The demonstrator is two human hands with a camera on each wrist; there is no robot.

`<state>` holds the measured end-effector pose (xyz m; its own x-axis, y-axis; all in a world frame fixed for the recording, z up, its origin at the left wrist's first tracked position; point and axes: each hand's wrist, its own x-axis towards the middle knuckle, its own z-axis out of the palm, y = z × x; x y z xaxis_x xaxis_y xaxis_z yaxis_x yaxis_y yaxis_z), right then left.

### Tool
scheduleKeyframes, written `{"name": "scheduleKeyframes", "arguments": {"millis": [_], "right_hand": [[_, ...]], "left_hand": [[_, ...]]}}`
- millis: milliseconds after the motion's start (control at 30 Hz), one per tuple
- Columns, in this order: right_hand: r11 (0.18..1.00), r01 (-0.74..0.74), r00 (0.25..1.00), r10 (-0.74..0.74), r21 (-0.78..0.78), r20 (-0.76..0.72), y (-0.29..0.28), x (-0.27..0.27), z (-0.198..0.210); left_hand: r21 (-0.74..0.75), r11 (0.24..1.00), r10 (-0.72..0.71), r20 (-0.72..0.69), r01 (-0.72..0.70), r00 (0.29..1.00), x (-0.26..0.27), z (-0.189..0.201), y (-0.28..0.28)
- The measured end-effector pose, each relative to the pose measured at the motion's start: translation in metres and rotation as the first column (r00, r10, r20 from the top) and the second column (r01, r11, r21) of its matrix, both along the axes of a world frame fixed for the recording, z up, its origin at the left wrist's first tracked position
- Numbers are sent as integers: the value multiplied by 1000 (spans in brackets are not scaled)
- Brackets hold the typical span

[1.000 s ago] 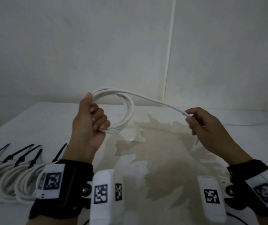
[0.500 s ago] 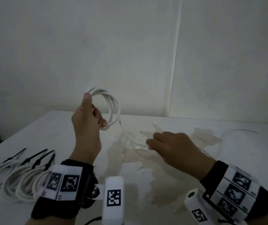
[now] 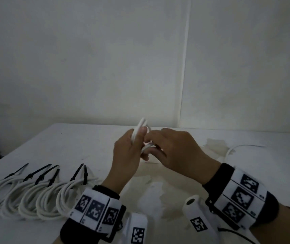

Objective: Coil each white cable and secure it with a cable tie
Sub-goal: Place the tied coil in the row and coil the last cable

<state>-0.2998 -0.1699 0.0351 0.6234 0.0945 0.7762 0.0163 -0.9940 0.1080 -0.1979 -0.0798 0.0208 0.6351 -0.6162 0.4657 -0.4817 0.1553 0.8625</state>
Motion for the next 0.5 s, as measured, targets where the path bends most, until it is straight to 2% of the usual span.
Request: {"name": "scheduleKeyframes", "arguments": {"millis": [67, 167, 300, 400, 500], "right_hand": [[989, -7, 1000, 9, 145, -18, -4, -2, 5], [922, 28, 989, 31, 387, -144, -19, -7, 13], [837, 62, 983, 42, 544, -177, -35, -9, 17], [723, 49, 976, 112, 689, -187, -29, -7, 16], [555, 46, 948, 239, 830, -212, -23, -9, 15]], "left_hand": [[47, 995, -87, -77, 91, 993, -5, 0, 2], [132, 962, -207, -210, 237, 955, -7, 4, 6], [103, 889, -367, -423, 446, 829, -6, 14, 10], [56, 900, -368, -438, 433, 820, -11, 15, 10], [-47, 928, -336, -535, 370, 775, -10, 15, 9]]}}
